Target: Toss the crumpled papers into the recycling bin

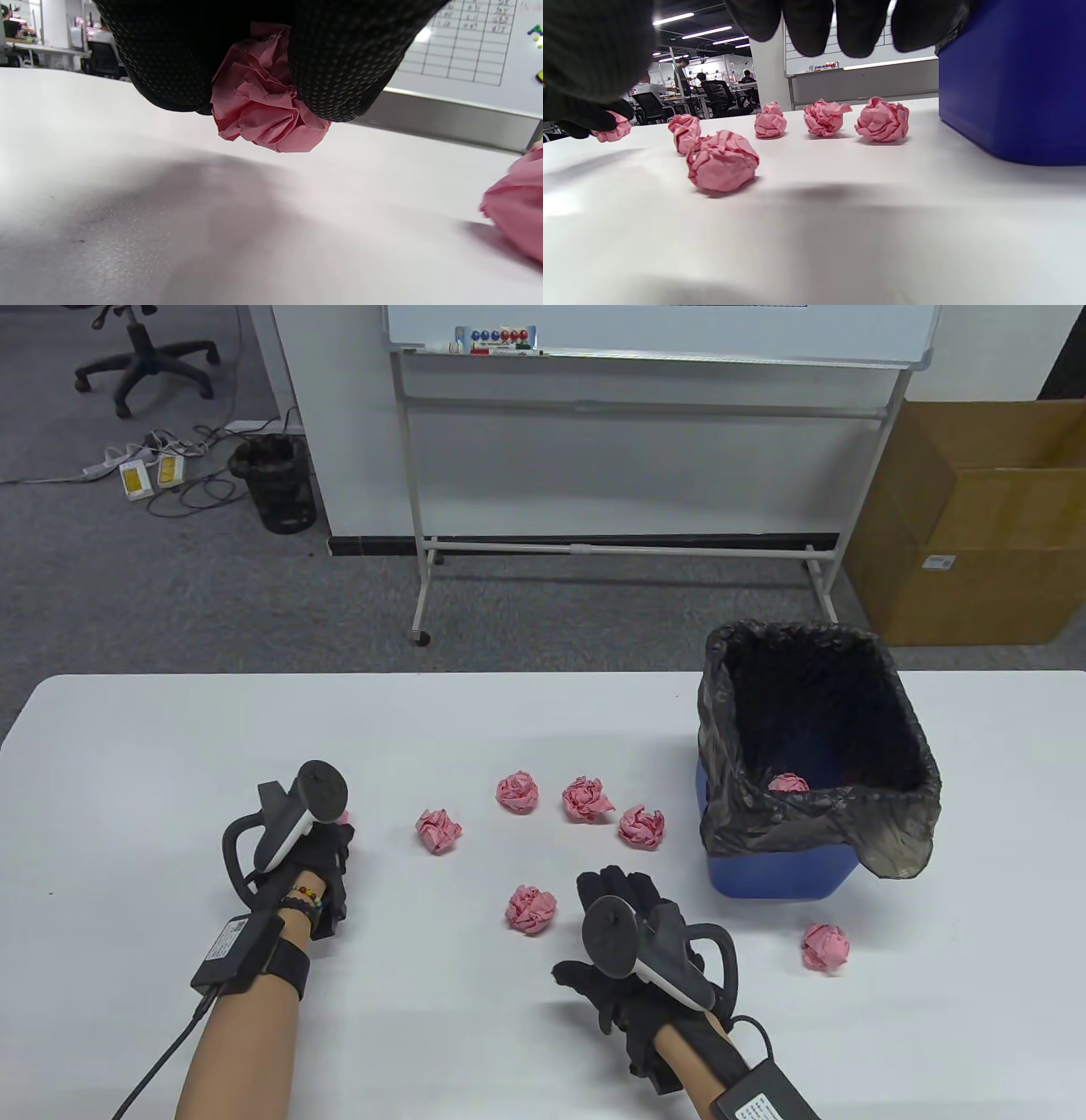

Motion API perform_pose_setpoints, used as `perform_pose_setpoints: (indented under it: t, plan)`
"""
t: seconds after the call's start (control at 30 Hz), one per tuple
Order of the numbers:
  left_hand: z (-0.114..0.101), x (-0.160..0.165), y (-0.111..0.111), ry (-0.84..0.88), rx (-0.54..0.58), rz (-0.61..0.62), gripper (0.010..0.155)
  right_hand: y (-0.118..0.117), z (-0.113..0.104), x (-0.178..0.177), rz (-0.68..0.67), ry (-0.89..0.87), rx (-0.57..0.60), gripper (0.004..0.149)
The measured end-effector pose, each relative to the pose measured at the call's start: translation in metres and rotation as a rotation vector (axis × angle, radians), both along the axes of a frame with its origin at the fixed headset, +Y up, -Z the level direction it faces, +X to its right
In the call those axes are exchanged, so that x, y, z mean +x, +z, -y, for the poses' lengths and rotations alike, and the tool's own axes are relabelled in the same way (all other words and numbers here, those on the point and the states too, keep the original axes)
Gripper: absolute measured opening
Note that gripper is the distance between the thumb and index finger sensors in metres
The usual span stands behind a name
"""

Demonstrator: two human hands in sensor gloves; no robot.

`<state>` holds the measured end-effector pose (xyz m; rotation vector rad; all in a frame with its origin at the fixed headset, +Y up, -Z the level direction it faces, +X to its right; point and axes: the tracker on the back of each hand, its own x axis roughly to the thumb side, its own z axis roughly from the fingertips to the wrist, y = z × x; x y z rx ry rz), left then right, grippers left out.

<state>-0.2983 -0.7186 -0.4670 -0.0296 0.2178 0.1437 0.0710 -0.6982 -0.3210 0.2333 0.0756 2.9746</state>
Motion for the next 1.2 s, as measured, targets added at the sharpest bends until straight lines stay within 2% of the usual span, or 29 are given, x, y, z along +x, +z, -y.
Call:
perform_pose_setpoints:
  t: [0.5,0.63,0.87,1.2]
  plan:
    - [-0.035,0.042,0.082,0.123,0.100,0.117,0.063,0.006,-0.003,-0.004,-0.022,-0.039,0.022,0.097]
    - [-0.039,0.050,0.100,0.167,0.124,0.164,0.064,0.006,-0.003,-0.002,-0.013,-0.044,0.023,0.097]
    - [-0.027,0.068,0.109,0.284,0.139,0.269,0.064,0.002,-0.002,0.004,0.019,-0.075,0.018,0.095]
    - [-0.022,0.084,0.117,0.459,0.182,0.483,0.065,0.003,-0.005,0.004,0.008,-0.135,0.028,0.093]
